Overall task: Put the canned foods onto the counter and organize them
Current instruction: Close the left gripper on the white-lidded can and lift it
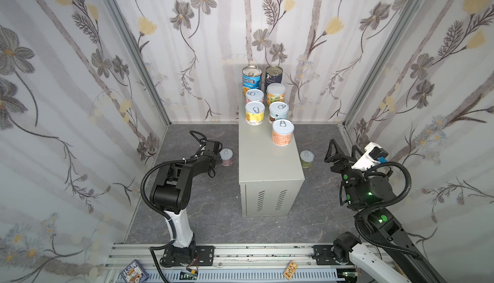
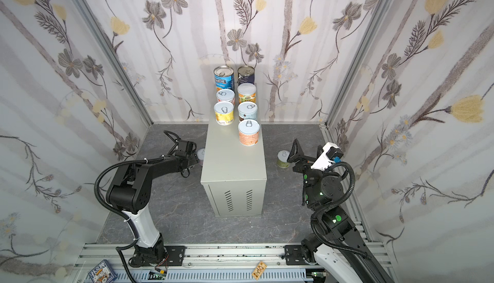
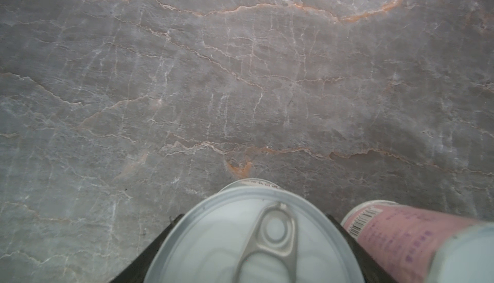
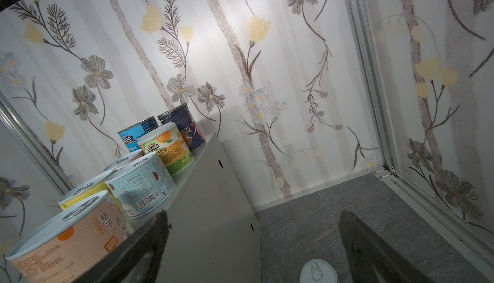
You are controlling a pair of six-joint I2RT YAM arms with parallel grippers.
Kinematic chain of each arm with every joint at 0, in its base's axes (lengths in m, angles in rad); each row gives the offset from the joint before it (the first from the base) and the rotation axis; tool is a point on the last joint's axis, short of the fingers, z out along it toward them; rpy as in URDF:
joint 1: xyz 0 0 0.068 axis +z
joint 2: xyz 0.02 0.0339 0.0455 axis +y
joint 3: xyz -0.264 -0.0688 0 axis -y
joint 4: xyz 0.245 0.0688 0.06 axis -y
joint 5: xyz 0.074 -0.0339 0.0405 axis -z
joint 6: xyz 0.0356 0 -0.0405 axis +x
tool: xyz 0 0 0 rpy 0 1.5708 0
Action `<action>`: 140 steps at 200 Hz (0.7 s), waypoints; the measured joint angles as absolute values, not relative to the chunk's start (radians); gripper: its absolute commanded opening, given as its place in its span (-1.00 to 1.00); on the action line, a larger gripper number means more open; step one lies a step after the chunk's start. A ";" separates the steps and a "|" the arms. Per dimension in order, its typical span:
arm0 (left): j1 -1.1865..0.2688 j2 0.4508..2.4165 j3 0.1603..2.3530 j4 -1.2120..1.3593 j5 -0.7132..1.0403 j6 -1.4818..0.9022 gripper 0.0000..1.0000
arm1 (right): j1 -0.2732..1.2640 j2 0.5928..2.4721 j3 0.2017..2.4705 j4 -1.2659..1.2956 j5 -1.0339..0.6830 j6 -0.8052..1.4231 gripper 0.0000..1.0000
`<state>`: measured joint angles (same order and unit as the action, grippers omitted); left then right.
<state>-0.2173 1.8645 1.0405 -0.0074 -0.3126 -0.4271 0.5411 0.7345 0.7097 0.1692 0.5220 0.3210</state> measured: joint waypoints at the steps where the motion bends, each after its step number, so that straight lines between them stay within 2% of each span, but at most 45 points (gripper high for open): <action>1: -0.217 1.865 1.041 -0.008 -0.313 -0.427 0.54 | 0.541 0.735 0.710 0.169 0.522 0.321 0.99; 106: -0.217 1.880 1.068 -0.036 -0.311 -0.434 0.55 | 0.541 0.732 0.709 0.131 0.522 0.331 0.99; 140: -0.217 1.880 1.069 -0.038 -0.313 -0.437 0.35 | 0.541 0.730 0.709 0.130 0.522 0.331 0.99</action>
